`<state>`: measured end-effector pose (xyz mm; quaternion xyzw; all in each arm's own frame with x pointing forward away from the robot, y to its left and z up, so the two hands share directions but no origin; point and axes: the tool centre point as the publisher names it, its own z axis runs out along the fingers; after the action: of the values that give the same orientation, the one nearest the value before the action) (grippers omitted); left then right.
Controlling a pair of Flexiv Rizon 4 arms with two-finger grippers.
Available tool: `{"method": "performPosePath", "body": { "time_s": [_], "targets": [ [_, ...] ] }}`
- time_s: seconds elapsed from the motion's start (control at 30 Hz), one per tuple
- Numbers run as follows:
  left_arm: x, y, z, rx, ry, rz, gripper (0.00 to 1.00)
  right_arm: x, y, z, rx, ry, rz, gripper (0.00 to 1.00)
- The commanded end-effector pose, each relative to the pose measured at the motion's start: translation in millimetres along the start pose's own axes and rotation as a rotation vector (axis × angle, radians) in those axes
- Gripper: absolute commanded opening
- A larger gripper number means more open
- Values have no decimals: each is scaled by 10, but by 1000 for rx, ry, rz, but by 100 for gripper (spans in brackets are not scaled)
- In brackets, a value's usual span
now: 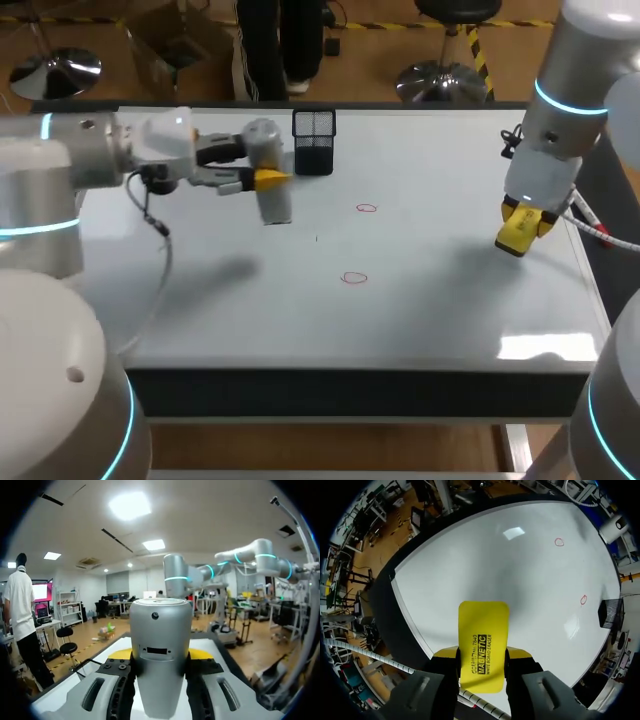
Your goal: Pick up the inspection probe, press it on each red-marked spot on the whiteboard one by one, put down the probe, pick up the eraser, and wipe off all the red marks.
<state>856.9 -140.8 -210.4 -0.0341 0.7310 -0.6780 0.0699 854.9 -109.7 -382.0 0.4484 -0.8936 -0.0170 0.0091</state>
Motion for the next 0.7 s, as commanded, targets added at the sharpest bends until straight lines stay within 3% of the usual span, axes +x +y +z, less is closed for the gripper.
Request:
{"method": "performPosePath", "body": {
  "time_s": [0.03, 0.37, 0.7],
  "targets": [
    [-129, 14, 551, -5, 52, -3, 0, 0, -7, -3, 2, 3, -1, 0],
    [-251, 96, 1196, -13, 108, 8, 0, 0, -7, -3, 2, 3, -1, 0],
    [-374, 281, 1591, 1, 136, 13, 0, 0, -7, -3, 2, 3, -1, 0]
  ]
}}
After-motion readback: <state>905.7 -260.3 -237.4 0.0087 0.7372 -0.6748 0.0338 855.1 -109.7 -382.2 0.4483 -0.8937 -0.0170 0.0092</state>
